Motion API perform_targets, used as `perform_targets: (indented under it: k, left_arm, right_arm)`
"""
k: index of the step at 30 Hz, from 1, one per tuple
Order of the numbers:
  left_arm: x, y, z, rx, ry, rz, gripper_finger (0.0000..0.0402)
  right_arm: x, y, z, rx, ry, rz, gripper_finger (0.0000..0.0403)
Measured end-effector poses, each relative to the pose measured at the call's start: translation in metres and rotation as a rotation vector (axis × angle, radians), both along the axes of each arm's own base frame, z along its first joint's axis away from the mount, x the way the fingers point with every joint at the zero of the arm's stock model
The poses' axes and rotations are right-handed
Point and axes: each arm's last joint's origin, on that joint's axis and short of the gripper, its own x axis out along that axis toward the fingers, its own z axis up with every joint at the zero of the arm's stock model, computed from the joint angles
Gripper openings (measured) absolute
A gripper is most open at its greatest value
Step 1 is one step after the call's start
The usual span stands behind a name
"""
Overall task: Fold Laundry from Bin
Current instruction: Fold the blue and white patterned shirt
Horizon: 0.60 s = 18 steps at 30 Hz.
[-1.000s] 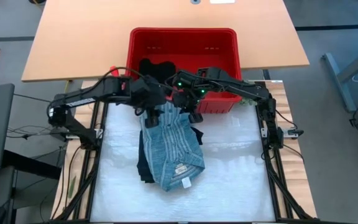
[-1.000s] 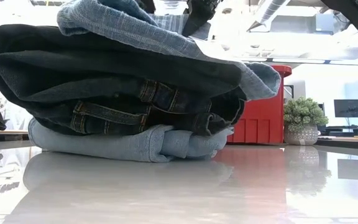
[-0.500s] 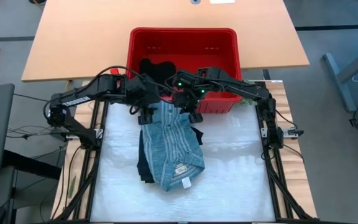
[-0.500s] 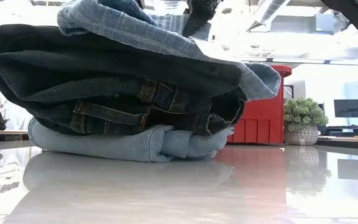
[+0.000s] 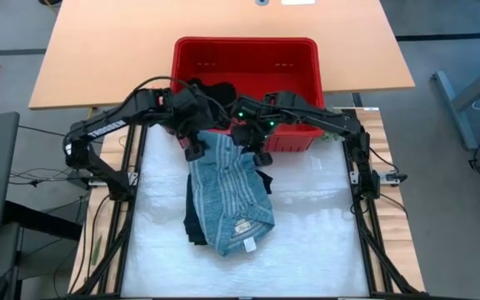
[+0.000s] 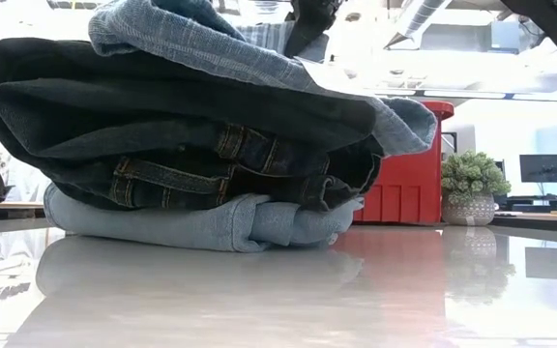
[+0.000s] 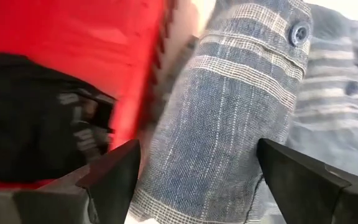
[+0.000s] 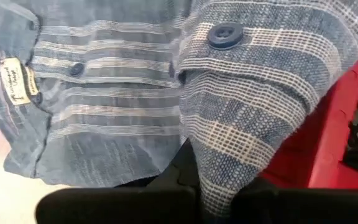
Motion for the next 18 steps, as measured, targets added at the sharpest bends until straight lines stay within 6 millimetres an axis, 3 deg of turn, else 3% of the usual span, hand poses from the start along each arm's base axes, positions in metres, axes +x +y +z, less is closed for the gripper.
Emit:
perform_targets:
  k: [5,8,11,16,18]
  left_arm:
    - [-0.001,-0.002,-0.011,-0.106,0.033,-0.034,0.031]
    - [0.0,-0.005,-0.013,-0.219,0.015,-0.076,0.0284]
    - [0.001,-0.011,-0.01,-0.296,-0.024,-0.099,0.0211]
    - [0.001,-0.023,-0.001,-0.388,-0.103,-0.11,0.0029]
    - [0.003,-0.031,0.006,-0.453,-0.169,-0.145,0.0015]
  right_arm:
    - [0.001,0.01,0.002,-0.027,0.004,0.014,0.0032]
    - [0.0,0.016,0.008,-0.069,-0.007,0.012,0.0032]
    - [-0.004,0.025,0.016,-0.08,-0.032,0.019,0.0032]
    - [-0.02,0.044,0.038,-0.055,-0.086,0.001,0.0032]
    - [-0.028,0.053,0.049,-0.031,-0.116,-0.019,0.0032]
